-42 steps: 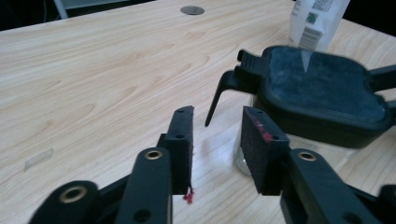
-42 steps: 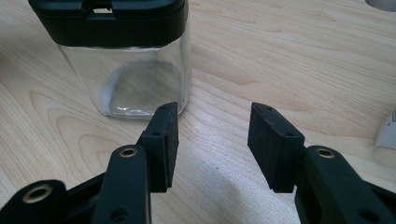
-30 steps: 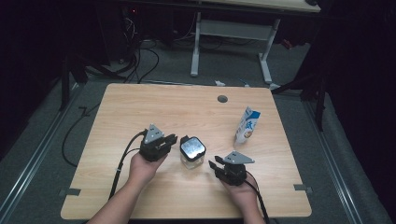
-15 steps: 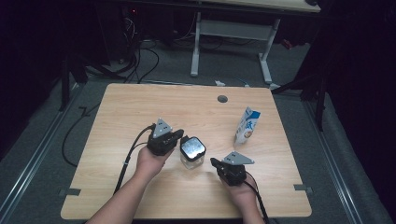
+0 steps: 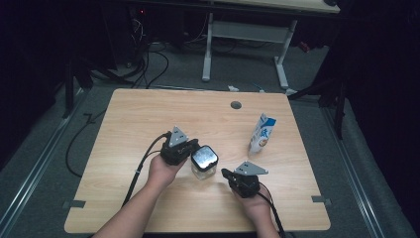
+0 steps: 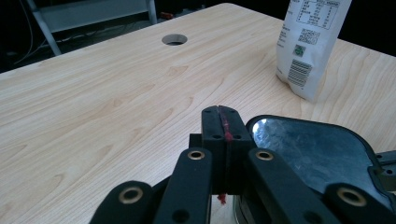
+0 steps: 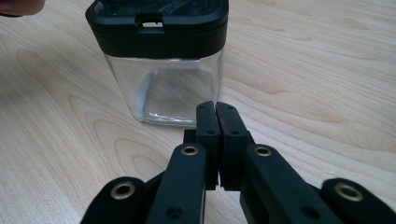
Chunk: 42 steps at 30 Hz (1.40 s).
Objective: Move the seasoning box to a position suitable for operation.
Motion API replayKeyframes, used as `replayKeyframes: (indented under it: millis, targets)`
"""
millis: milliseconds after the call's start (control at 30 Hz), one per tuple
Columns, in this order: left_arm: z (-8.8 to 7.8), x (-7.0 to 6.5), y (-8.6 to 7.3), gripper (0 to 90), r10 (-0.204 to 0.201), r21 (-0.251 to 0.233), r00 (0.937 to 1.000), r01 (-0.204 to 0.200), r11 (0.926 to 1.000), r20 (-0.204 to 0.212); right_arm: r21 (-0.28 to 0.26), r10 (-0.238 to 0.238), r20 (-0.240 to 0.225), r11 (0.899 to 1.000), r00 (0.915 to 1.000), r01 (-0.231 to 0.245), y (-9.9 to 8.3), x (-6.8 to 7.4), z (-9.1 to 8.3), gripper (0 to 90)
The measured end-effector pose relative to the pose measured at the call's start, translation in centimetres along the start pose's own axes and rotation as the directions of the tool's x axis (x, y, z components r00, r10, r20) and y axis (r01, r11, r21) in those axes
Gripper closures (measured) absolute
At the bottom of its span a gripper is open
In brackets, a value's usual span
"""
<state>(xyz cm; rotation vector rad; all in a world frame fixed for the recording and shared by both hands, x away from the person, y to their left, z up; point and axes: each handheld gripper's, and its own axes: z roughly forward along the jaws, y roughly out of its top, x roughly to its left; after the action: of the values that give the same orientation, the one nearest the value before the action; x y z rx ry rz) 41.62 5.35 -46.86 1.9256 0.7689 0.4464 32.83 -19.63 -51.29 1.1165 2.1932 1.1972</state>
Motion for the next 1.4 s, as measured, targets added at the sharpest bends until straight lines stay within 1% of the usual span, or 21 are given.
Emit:
replayKeyframes:
  millis: [233,300,467,633,733,867,1000,1133,1267,1400]
  targets:
    - [0.0,0.0,0.0,90.0,0.003,0.0,1.0,-0.003,1.0,-0.002,-0.002,0.0,-0.005,1.0,1.0,0.0,0.0,0.0,0.0,88.4]
    - [0.0,0.0,0.0,90.0,-0.001,0.0,1.0,0.001,1.0,-0.004,-0.004,-0.002,-0.005,1.0,1.0,0.002,0.0,0.1,0.0,88.6]
    - [0.0,-0.1,-0.2,90.0,0.003,-0.008,1.0,-0.003,1.0,-0.005,-0.006,-0.005,0.002,1.0,1.0,0.005,0.0,0.2,0.1,88.7]
    - [0.0,-0.1,-0.4,90.0,-0.003,-0.025,1.0,0.002,0.9997,-0.005,-0.009,-0.002,0.01,1.0,0.9999,0.002,0.1,0.2,0.0,88.7]
    - [0.0,0.0,-0.4,90.0,-0.014,-0.027,0.9999,0.014,0.9995,0.0,-0.01,-0.004,0.014,1.0,0.9999,0.004,0.1,0.2,0.0,88.7]
    - [0.0,0.0,-0.5,90.0,-0.014,-0.031,0.9999,0.014,0.9994,-0.001,-0.019,-0.008,0.023,1.0,0.9997,0.008,0.1,0.2,0.0,88.7]
    - [0.0,0.1,-0.5,90.0,-0.016,-0.034,0.9999,0.016,0.9993,-0.003,-0.034,-0.009,0.029,0.999,0.9995,0.01,0.2,0.3,-0.1,88.8]
    - [0.1,0.1,-0.6,90.0,-0.02,-0.034,0.9998,0.02,0.9992,-0.006,-0.045,-0.02,0.042,0.999,0.9989,0.022,0.4,0.5,-0.3,88.7]
    - [0.1,0.1,-0.6,90.0,-0.024,-0.035,0.9997,0.023,0.9991,-0.006,-0.083,-0.034,0.056,0.996,0.9978,0.039,1.2,0.7,-0.8,88.8]
    - [0.1,0.1,-0.6,90.0,-0.023,-0.035,0.9997,0.023,0.9991,-0.007,-0.118,-0.036,0.056,0.992,0.9978,0.042,2.1,0.8,-1.1,89.0]
